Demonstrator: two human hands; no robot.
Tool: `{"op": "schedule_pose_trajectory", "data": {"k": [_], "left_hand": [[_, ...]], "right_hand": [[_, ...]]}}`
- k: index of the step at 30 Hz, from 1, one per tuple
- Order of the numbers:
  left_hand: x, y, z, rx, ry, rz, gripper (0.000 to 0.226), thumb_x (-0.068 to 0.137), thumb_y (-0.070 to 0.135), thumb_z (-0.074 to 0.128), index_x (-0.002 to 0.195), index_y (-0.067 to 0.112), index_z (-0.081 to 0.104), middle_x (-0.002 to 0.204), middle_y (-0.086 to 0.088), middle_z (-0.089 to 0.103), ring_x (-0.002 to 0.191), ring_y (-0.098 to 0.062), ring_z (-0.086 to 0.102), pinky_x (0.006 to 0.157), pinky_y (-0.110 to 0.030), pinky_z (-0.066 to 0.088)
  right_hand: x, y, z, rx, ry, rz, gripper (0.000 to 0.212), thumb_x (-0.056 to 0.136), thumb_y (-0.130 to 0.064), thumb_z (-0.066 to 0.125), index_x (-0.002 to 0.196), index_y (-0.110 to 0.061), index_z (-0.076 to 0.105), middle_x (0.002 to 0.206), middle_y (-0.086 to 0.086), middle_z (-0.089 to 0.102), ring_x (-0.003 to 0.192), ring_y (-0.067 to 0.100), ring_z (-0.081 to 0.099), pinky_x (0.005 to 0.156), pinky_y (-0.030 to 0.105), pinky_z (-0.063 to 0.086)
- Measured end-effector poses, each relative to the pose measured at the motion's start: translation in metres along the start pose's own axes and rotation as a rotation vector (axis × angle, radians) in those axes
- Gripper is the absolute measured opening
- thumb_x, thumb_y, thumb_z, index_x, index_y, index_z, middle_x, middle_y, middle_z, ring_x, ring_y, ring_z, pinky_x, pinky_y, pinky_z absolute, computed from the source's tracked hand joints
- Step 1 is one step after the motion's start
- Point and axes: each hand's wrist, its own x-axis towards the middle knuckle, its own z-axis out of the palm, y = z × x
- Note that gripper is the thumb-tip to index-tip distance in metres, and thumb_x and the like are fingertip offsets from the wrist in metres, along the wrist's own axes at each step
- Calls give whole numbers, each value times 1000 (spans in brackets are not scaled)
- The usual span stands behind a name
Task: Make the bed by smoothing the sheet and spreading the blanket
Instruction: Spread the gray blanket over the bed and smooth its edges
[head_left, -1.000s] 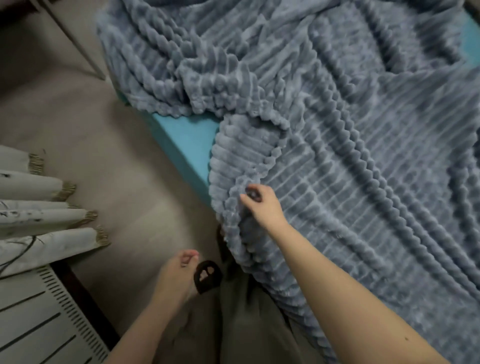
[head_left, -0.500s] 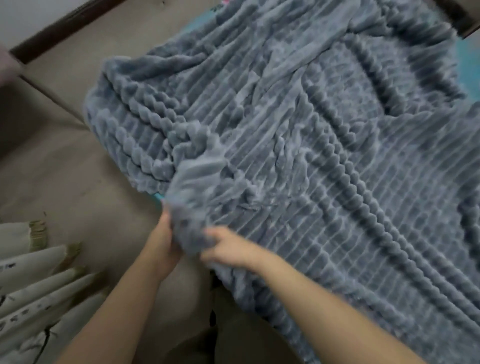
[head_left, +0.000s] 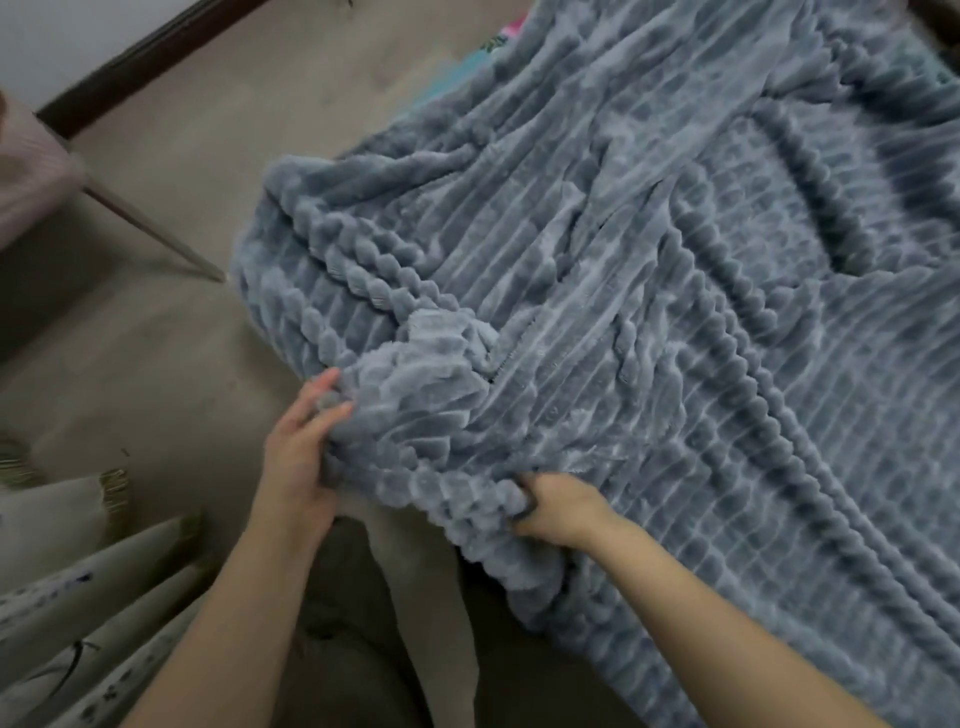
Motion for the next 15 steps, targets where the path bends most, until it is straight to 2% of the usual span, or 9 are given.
{"op": "schedule_pose_trajectory", "data": {"k": [1,3,5,7,9,10,12,15], "left_hand": [[-2,0,-1,141,6,59,35,89,7,60,119,22,65,122,2,64,101,-13,65,77,-26,56],[-9,-6,-5,501,-77,120,40,87,5,65,115,33,68,120,8,62,108,-9,60,90,-26,50],[-12,-17,-16,689,-233,60,42,85,-2,65,113,29,64,117,3,62,113,-17,59,93,-23,44],[-11,-21,-32,739,-352,-86,41,86,-3,63,116,25,60,113,-1,65,114,-22,61,88,-17,44],[-7,-20,-57,861,-414,-138,39,89,4,62,120,28,60,114,3,63,108,-13,62,81,-4,42],[-2,-17,-72,923,-423,-135,38,90,7,62,120,30,60,114,5,62,102,-7,61,78,-1,41],[7,0,-97,963,-395,-136,38,90,8,60,114,38,60,114,6,61,94,-6,62,81,-8,44],[30,34,-131,989,-273,-136,35,91,8,59,116,33,61,118,7,58,98,-6,58,88,-20,43]], "right_hand": [[5,-7,-6,107,99,-33,75,74,-55,71,138,-29,43,133,-1,49,122,22,51,100,38,46],[14,-32,-17,570,299,-113,82,66,-56,79,135,-29,42,133,-2,43,120,16,52,98,33,48],[26,-64,-26,838,459,-96,91,61,-68,74,137,-33,37,133,-10,36,114,1,50,99,26,45],[43,-98,-30,817,507,-56,101,63,-73,69,146,-32,26,136,-16,27,120,-1,41,106,25,35],[62,-125,-30,684,484,33,97,76,-57,70,151,-27,17,150,-9,22,134,12,33,112,32,32],[72,-135,-28,613,469,93,91,81,-46,69,152,-27,15,155,-3,23,138,19,32,112,36,33],[88,-154,-19,509,430,231,82,88,-36,62,153,-29,13,157,6,25,139,28,34,111,40,35],[103,-176,1,306,377,380,79,92,-40,50,154,-29,2,162,9,7,141,33,31,115,45,24]]}}
